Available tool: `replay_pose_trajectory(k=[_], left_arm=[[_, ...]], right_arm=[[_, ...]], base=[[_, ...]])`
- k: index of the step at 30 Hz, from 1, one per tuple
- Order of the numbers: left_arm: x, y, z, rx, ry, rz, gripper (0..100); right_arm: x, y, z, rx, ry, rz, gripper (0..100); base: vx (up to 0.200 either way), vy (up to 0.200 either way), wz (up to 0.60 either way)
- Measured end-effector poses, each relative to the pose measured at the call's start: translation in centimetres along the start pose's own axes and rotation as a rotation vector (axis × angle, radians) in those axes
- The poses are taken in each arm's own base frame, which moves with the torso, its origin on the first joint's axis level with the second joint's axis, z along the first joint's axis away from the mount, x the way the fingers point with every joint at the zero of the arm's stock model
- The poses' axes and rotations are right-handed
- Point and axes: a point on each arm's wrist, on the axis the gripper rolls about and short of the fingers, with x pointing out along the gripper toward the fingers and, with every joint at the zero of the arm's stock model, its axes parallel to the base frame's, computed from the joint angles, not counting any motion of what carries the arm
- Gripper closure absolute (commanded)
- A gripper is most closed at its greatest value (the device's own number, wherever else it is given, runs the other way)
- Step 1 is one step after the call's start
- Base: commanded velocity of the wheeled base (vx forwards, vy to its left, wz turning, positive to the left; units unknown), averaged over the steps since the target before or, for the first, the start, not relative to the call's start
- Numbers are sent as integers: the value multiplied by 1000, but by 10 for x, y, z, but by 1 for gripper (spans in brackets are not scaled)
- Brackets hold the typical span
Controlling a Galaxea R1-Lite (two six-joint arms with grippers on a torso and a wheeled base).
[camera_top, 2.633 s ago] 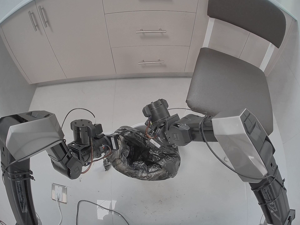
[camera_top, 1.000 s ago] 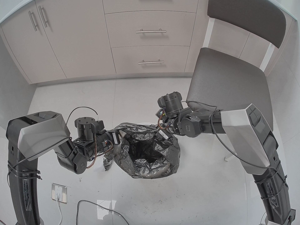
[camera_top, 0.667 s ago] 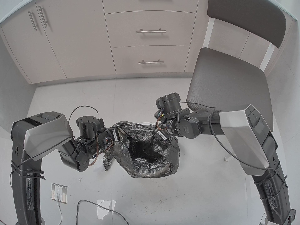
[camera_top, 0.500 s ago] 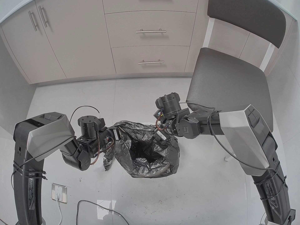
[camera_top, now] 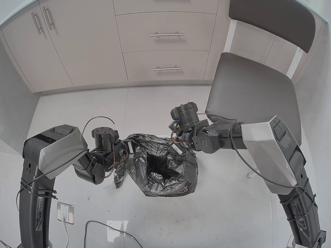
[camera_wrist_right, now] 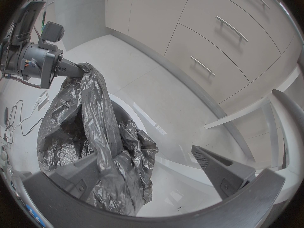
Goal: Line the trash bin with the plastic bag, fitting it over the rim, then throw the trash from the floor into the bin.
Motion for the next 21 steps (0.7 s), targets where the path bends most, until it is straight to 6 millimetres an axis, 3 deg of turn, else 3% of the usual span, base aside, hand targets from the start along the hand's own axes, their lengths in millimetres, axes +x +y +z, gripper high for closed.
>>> replay_pose_trajectory(k=[6, 7, 21], left_arm=[[1, -2, 0, 5, -10, 45, 100], [1, -2, 0, 7, -9, 46, 0], [3, -3, 6, 18, -32, 43, 0]], right_arm=[[0, 0, 0, -1, 0, 1, 0], [0, 1, 0, -1, -1, 1, 0], [-1, 1, 1, -1, -3, 2, 0]], base=[[0, 0, 0], [0, 0, 0], [0, 0, 0]])
